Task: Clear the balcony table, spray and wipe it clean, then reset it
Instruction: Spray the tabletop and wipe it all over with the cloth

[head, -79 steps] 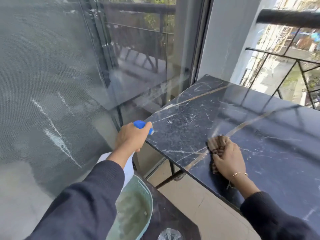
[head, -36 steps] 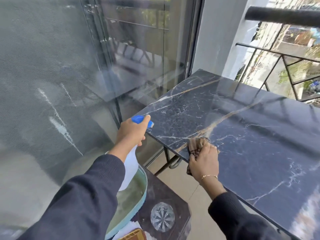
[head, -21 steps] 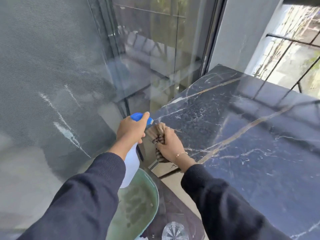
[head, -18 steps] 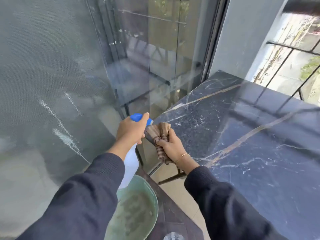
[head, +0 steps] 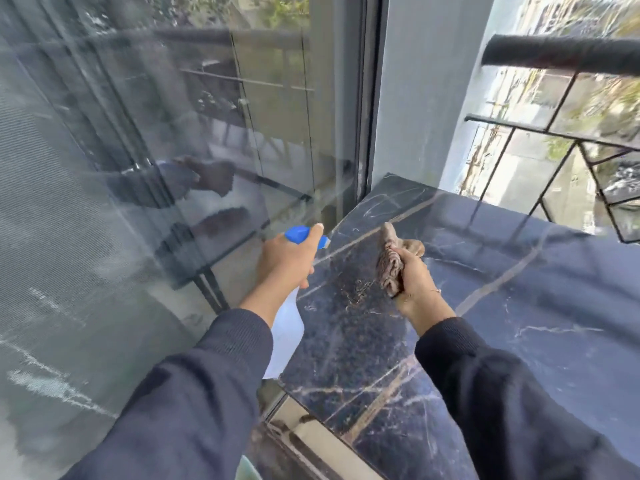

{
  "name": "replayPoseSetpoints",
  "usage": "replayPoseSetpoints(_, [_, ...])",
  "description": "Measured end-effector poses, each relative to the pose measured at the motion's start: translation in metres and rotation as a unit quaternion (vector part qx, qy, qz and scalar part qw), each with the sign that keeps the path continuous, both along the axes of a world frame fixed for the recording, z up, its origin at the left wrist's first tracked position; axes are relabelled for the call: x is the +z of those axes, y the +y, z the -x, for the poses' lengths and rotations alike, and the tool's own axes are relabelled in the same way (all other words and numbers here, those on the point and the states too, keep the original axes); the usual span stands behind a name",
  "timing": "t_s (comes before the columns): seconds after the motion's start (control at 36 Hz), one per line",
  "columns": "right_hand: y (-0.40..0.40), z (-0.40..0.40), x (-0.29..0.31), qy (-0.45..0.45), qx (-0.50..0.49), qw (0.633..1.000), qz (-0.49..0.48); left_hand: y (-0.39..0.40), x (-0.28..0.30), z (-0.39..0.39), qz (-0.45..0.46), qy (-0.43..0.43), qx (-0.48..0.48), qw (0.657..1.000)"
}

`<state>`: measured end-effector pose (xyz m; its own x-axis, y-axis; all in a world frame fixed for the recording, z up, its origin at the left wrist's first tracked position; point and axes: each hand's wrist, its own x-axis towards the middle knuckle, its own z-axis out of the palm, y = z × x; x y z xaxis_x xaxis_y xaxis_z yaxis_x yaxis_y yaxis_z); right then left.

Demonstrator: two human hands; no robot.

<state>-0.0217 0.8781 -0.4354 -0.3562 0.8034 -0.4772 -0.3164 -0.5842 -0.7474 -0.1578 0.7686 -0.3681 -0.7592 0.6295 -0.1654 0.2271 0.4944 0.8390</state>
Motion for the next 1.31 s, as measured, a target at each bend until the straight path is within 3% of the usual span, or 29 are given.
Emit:
replayPoseSetpoints(0.19, [0.095,-0.025,0.007,0.088,-0.049,0.995,-0.028,0.073,-0.004,-0.013,-0.028,-0.029,-0.020,0.999])
replayPoseSetpoints(0.42, [0.200,-0.054,-0.011,-0.058,-0.062,0.995,-0.061,0.194,-0.021,-0.009,-0.028,-0.021,-0.017,0.999])
replayPoseSetpoints(0.56, [0.252,-0.057,-0.025,-0.058,-0.071,0.993,-0.072,0.261,-0.034,0.003,-0.011,-0.004,0.008,1.000])
replayPoseSetpoints(0.92, [0.299,-0.053,-0.037,-0.126,-0.050,0.979,-0.150,0.312,-0.041,0.024,0.015,0.067,0.037,0.997])
replayPoseSetpoints(1.14, [0.289,-0.043,-0.040,-0.265,-0.035,0.925,-0.270,0.306,-0.039,0.029,0.007,0.088,0.065,0.994])
replayPoseSetpoints(1.31, [0.283,-0.026,-0.047,-0.445,0.005,0.819,-0.362,0.301,-0.039,0.039,-0.035,0.060,0.099,0.993])
